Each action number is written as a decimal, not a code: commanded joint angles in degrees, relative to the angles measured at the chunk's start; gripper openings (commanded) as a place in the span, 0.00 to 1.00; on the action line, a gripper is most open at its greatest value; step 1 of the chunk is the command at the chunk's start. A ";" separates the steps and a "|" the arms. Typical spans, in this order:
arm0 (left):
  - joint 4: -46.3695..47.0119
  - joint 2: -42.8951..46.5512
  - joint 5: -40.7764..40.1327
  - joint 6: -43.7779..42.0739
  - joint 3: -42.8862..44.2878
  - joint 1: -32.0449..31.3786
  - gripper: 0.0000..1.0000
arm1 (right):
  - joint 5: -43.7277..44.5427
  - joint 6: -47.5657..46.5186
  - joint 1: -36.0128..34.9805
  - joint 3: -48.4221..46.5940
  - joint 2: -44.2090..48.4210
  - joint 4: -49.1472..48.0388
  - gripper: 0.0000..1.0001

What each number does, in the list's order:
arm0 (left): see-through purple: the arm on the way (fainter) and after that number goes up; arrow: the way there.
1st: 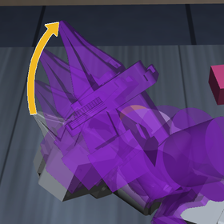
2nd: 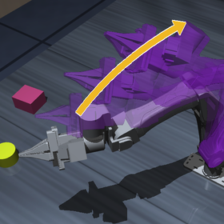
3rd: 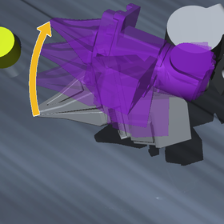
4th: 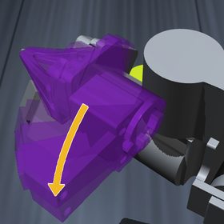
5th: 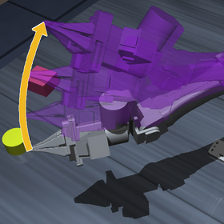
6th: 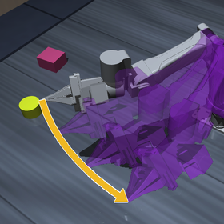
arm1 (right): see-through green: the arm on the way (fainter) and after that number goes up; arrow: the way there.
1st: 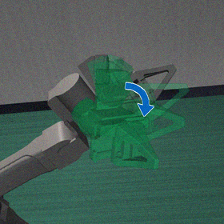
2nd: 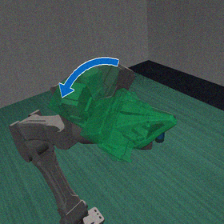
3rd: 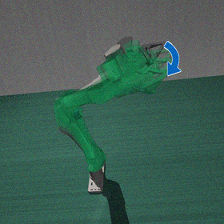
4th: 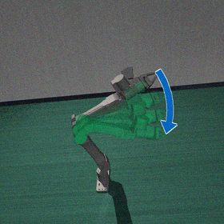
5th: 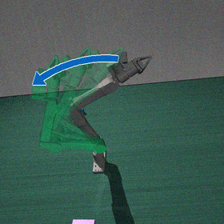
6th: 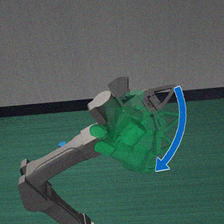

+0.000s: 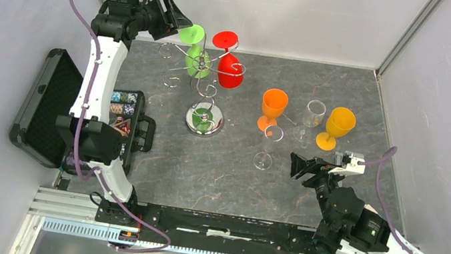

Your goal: Take the wine glass off the wine glass rack

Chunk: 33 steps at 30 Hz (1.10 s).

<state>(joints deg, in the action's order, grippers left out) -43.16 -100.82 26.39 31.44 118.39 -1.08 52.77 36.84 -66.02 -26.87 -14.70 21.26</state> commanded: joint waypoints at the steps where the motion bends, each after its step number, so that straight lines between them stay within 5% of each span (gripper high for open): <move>1: -0.44 -0.56 6.96 -2.52 1.61 0.20 0.68 | -0.05 0.69 -0.34 -0.74 -1.07 -1.55 0.83; 8: -2.59 -1.33 8.36 -4.19 2.34 0.29 0.67 | -0.52 1.09 -0.35 -0.64 -1.39 -1.65 0.82; 19: -0.36 -0.95 8.22 1.46 1.89 0.99 0.38 | -0.82 1.41 -0.34 -0.33 -1.59 -1.97 0.81; 25: 8.56 1.92 10.46 9.40 -4.52 0.99 0.22 | -0.79 1.63 -0.34 0.06 -1.52 -2.04 0.81; 33: 19.20 2.67 14.33 18.35 -11.29 0.99 0.18 | -0.83 1.68 -0.34 0.47 -0.96 -2.03 0.80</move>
<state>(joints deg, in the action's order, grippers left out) -32.58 -100.66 36.38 42.68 109.54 -0.05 52.31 37.76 -66.02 -26.87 -15.86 20.58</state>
